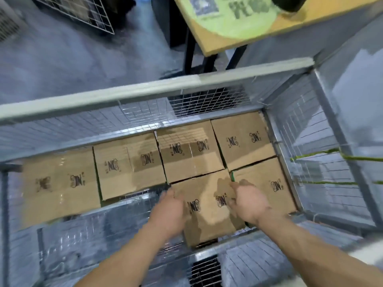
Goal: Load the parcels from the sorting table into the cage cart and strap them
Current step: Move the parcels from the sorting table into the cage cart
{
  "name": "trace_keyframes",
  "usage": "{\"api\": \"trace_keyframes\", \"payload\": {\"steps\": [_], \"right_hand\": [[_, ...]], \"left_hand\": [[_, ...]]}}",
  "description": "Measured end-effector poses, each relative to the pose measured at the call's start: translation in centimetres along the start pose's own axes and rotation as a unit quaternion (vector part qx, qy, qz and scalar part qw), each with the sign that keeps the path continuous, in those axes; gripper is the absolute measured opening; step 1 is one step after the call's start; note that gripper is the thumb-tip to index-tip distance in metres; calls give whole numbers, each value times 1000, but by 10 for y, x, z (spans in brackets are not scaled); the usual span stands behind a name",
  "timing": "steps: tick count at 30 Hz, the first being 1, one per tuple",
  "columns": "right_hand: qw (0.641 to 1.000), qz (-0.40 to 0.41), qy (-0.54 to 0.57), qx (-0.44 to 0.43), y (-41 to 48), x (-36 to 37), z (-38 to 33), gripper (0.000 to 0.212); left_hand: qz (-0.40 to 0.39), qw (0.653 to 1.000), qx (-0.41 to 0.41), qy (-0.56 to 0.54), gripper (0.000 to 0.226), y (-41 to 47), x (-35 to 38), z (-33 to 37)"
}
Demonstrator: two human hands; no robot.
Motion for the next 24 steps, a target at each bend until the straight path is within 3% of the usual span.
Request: {"api": "trace_keyframes", "payload": {"steps": [3, 7, 13, 18, 24], "right_hand": [[996, 73, 43, 17, -54, -50, -10, 64], [977, 181, 95, 63, -143, -115, -20, 75], [907, 376, 157, 110, -282, -187, -29, 88], [839, 496, 159, 154, -390, -219, -16, 86], [770, 586, 146, 206, -519, -217, 13, 82]], "left_hand": [[88, 991, 74, 69, 71, -52, -61, 30], [149, 965, 169, 133, 84, -128, -132, 74], [245, 900, 309, 188, 87, -245, -204, 146], [320, 832, 410, 191, 90, -327, -222, 210], [370, 745, 521, 191, 90, -428, -193, 285]]}}
Point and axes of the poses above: each hand's wrist, its own y-axis towards the middle knuckle, its own x-axis out of the palm, z = x × y, the point moved 5 cm from there along y, towards the middle knuckle, and after that the axes turned 6 degrees about -y, right-handed, at the moved point
